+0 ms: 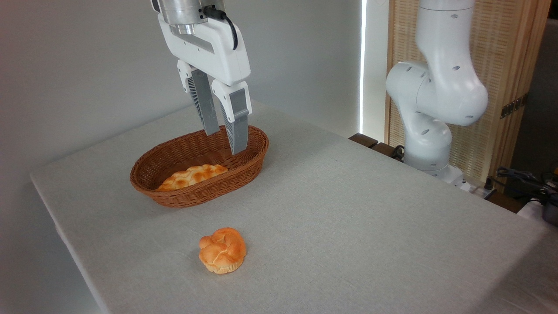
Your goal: Put bread into the basket
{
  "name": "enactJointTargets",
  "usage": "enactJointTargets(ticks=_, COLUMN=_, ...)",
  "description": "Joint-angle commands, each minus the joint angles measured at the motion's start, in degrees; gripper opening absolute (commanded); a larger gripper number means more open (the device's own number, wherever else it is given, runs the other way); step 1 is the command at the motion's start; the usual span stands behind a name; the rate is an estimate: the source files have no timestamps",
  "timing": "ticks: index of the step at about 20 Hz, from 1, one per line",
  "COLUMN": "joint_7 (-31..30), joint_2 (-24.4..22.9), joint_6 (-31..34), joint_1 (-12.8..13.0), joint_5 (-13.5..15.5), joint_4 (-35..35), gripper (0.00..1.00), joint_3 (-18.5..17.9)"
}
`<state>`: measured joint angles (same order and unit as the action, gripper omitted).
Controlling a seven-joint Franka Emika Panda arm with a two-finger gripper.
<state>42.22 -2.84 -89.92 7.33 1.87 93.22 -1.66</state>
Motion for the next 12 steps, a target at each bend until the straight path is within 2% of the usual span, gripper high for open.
enactJointTargets(ticks=1, joint_7=0.23, joint_2=-0.15, joint_6=1.41, joint_1=-1.09, joint_5=0.68, joint_4=-0.05, gripper=1.0, joint_3=0.96)
enactJointTargets(ticks=12, joint_7=-0.3, joint_2=0.12, joint_6=0.8, joint_1=-1.35, joint_5=0.07, joint_4=-0.06, gripper=1.0, joint_3=0.87)
